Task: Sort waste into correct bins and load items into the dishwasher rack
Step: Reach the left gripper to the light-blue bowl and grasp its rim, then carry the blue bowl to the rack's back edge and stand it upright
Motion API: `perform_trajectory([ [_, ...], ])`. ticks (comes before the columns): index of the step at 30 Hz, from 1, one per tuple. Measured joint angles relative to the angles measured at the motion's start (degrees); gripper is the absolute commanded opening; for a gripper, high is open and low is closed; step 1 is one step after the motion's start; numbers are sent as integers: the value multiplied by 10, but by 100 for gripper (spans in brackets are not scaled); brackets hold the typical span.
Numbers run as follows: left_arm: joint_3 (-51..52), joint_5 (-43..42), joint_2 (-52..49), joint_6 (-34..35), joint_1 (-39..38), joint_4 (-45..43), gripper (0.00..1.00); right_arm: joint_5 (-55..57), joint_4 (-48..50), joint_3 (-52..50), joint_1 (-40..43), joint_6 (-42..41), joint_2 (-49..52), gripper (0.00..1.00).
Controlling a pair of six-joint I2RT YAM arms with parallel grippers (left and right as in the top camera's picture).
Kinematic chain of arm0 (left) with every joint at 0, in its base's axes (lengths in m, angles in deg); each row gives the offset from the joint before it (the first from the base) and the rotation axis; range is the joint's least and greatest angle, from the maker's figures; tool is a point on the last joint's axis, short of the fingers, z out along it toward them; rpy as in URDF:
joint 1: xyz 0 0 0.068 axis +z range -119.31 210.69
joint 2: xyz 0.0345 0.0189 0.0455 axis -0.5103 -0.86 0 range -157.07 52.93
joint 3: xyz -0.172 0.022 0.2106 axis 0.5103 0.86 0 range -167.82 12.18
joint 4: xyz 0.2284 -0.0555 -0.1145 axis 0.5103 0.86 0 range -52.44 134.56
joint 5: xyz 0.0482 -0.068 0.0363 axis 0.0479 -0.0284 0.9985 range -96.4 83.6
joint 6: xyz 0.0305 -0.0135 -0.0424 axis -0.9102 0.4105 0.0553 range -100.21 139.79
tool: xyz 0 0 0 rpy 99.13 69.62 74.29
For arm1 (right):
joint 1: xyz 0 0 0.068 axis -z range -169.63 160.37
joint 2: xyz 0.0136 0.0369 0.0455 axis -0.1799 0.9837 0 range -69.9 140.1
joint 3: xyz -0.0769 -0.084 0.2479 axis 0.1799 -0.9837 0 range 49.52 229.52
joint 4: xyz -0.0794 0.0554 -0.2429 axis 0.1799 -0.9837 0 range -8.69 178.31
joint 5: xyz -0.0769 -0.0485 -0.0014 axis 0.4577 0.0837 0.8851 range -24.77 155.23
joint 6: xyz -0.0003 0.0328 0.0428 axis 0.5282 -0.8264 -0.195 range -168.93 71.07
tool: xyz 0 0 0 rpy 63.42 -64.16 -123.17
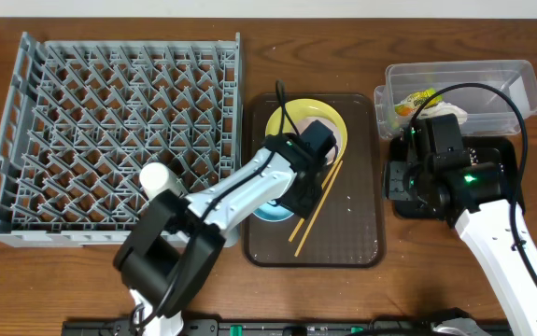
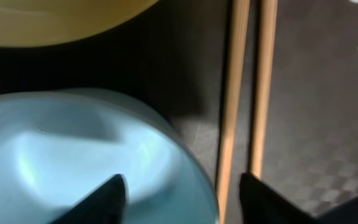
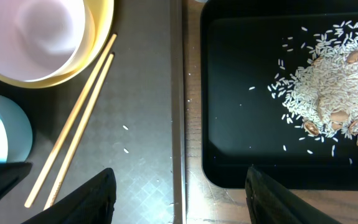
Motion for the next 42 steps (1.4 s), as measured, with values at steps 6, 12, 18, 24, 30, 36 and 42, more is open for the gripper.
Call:
perform_trajectory([
  [6,0,0,-12,0,-1,1,29,1,0,0,0,0,0,63],
  [12,0,-14,-12,0,-3,4,12,1,0,0,0,0,0,63],
  [18,-1,-13,16,3,-3,24,6,5,-2,0,0,0,0,63],
  [24,-4,-28,106,3,-1,34,6,6,-2,0,0,0,0,63],
  [30,-12,-44,221,3,59,19,6,8,-3,0,0,0,-1,63],
  [36,-17,-172,269,-11,227,-8,6,8,-4,0,0,0,-1,63],
  [42,-17,-373,251,-33,392,-30,6,8,-5,0,0,0,-1,64],
])
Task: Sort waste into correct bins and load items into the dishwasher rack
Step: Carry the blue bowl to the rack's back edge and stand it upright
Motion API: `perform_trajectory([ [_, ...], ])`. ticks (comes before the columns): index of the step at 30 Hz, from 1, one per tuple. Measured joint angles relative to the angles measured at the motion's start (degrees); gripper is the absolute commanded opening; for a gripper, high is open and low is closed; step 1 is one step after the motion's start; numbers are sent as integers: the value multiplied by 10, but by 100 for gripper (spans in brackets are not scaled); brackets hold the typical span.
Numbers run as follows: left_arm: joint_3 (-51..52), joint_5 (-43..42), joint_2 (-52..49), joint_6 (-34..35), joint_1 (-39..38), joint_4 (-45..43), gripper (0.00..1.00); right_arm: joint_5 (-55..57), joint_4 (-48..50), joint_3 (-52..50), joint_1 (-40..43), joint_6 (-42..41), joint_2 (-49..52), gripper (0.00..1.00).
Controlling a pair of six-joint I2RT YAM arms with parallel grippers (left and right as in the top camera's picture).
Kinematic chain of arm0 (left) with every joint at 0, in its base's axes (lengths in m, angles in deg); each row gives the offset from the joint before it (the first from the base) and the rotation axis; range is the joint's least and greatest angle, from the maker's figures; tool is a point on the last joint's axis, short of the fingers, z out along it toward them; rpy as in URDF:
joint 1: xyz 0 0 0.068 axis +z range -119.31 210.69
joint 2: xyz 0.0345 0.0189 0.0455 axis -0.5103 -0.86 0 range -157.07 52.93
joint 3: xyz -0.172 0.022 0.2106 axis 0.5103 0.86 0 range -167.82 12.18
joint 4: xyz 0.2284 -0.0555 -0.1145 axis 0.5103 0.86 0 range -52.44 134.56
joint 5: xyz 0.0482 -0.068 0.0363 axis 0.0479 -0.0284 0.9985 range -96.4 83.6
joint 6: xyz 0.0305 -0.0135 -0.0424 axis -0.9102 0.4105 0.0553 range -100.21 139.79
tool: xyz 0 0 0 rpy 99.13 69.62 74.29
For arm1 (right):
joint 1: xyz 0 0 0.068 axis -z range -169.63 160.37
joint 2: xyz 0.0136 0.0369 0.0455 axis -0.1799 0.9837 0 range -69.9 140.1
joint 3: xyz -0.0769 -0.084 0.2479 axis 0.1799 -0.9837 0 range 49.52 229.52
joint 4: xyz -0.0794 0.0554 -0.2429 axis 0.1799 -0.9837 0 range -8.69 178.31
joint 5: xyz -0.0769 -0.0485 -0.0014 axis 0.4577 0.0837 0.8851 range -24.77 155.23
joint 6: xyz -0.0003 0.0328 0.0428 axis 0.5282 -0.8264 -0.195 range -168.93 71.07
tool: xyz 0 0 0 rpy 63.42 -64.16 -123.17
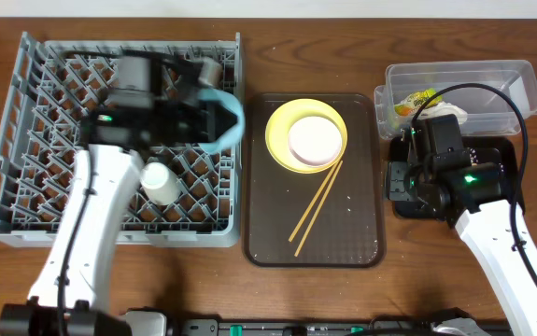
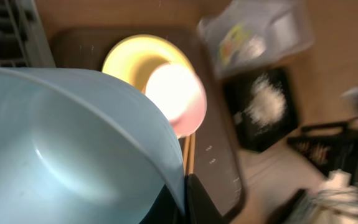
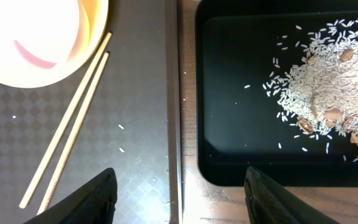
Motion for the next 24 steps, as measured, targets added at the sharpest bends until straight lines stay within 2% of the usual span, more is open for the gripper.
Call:
perform_trajectory([
  [5,0,-171,-42,-16,116,-19,6,0,0,0,0,0,0,64],
  [11,0,-318,-116,-12,192,-81,6,2,0,0,0,0,0,64],
  [17,0,-360,-165,43,213,-177,6,2,0,0,0,0,0,64],
  [24,0,-369,-167,119,199,-290,6,2,0,0,0,0,0,64],
])
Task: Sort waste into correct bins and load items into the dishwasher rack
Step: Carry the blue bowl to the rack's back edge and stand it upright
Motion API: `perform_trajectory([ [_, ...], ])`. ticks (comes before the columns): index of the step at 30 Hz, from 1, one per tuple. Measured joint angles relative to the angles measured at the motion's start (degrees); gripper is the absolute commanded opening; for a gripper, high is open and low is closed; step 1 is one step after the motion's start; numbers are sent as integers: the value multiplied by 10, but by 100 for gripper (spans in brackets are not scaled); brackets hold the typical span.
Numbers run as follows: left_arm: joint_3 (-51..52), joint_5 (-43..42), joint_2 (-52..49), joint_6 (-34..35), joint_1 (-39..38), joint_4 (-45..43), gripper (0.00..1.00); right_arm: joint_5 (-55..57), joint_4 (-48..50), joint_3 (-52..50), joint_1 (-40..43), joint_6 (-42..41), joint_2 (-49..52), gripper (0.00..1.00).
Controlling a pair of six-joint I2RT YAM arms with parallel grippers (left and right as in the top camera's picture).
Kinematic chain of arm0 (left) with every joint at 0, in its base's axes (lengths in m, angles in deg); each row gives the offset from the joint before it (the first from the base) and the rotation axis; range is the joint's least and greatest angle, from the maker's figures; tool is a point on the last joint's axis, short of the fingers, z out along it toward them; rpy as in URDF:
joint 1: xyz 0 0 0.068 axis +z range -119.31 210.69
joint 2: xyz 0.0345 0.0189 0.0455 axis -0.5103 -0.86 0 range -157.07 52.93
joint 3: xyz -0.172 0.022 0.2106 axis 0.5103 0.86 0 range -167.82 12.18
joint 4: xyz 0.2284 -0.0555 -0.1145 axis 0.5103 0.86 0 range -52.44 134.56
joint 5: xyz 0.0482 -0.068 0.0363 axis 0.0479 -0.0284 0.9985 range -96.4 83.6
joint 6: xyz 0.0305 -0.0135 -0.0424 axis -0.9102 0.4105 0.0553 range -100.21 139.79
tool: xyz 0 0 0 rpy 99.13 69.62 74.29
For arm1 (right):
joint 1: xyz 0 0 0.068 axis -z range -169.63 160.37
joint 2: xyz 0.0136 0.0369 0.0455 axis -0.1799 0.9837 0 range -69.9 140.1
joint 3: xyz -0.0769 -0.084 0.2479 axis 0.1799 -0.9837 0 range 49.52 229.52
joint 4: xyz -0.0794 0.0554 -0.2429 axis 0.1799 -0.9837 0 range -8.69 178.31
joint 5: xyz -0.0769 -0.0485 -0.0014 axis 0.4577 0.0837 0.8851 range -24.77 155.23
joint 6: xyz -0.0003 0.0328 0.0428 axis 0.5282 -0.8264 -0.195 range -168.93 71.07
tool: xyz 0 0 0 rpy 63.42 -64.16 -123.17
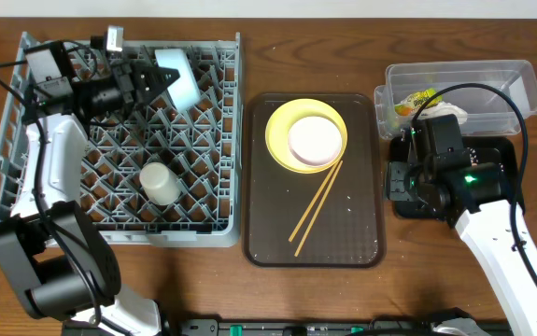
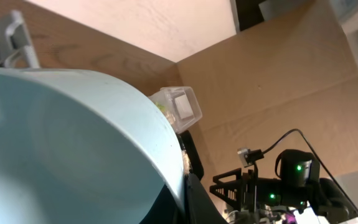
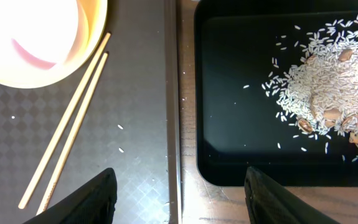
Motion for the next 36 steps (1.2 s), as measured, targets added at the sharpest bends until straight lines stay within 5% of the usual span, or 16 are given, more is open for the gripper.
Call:
perform_trajectory([
  [17,0,-2,-97,182,-43,-263,6,0,-1,0,0,0,0,64],
  [31,-2,-4,-167,239,-15,-299,8,0,-8,0,0,0,0,64],
  [33,-2,-4,-170,239,-7,-297,17,0,-8,0,0,0,0,64],
  [36,-2,-1,-174,239,4,-282,48,0,-7,0,0,0,0,64],
])
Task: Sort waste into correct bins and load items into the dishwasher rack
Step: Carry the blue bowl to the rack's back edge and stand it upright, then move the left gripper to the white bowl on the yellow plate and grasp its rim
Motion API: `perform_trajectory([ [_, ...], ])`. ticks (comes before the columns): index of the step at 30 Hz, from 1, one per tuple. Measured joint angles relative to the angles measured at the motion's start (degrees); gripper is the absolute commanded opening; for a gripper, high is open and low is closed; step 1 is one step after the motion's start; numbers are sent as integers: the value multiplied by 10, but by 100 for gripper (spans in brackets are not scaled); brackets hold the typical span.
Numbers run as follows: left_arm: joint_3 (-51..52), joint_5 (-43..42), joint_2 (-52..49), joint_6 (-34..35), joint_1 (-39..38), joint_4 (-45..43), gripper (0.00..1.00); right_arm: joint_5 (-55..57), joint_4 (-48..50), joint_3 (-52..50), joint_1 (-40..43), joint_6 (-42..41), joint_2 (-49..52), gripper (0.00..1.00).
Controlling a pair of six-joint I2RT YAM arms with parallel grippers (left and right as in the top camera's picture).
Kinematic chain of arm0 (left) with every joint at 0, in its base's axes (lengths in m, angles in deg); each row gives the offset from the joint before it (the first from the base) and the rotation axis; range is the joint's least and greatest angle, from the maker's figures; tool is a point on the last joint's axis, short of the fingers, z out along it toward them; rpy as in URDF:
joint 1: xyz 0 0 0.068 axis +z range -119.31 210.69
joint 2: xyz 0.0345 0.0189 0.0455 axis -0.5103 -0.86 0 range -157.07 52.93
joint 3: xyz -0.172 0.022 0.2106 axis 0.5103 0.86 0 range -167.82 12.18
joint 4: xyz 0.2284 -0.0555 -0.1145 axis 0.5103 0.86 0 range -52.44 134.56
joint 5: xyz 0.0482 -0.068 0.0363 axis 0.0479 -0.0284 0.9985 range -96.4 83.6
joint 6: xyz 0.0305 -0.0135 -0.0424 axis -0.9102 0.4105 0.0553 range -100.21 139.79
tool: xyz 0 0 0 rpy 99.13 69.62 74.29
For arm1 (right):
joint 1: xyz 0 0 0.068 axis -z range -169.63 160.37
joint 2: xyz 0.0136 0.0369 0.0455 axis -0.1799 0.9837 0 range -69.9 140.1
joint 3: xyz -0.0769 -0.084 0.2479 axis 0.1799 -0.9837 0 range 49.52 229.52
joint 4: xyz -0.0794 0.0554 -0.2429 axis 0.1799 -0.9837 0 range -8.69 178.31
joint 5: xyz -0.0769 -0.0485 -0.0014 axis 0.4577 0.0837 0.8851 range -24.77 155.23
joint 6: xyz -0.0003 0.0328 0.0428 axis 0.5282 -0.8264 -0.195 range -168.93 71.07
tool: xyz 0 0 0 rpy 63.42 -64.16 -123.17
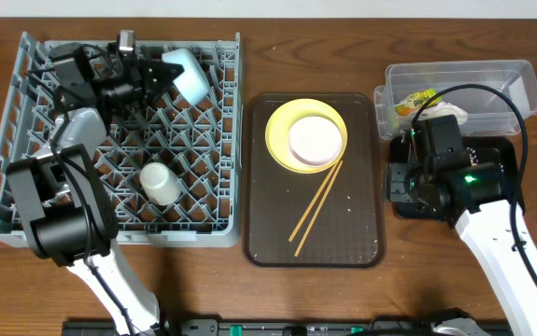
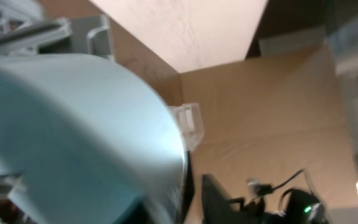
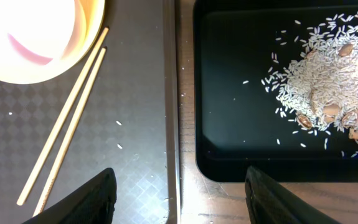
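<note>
A light blue bowl (image 1: pixel 186 73) stands on edge among the pegs at the back of the grey dishwasher rack (image 1: pixel 25 187). My left gripper (image 1: pixel 159 78) is shut on its rim; the blurred left wrist view is filled by the bowl (image 2: pixel 73 130). A white cup (image 1: pixel 156 184) sits in the rack. On the brown tray (image 1: pixel 361 243) lie a yellow plate (image 1: pixel 282 149), a pink bowl (image 1: pixel 315 138) in it, and two chopsticks (image 1: pixel 317 201). My right gripper (image 3: pixel 179 186) hangs open over the tray's right edge, holding nothing.
A black bin (image 3: pixel 241 124) with a heap of rice (image 3: pixel 322 81) lies right of the tray. Behind it stands a clear plastic bin (image 1: pixel 492 79) with a yellow wrapper (image 1: pixel 413 101). The wooden table (image 1: pixel 249 299) runs along the front.
The blue bowl has shifted a little to the right at the rack's back and stands more upright among the pegs. My left arm now reaches in from the far left. The right arm kept still.
My left gripper was down at the blue bowl on the tray beside the chopsticks. Then it held the bowl over the rack's right side. Later the bowl was at the rack's back row, and now it stands there on edge. The right gripper stayed open throughout.
</note>
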Motion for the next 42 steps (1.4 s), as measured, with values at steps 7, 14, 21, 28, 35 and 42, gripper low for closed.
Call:
perform_trajectory([
  [7,0,6,-4,8,11,20,79,0,1,0,0,0,0,64],
  [14,0,27,-4,9,10,72,82,0,2,0,0,0,0,64],
  [21,0,55,-4,-1,19,78,88,0,2,0,0,0,0,65],
  [28,0,76,0,-7,44,80,89,0,1,0,0,0,0,66],
  [35,0,134,64,-60,54,201,91,0,2,0,0,0,0,66],
  [42,1,306,184,-209,16,428,91,0,1,0,0,0,0,68],
])
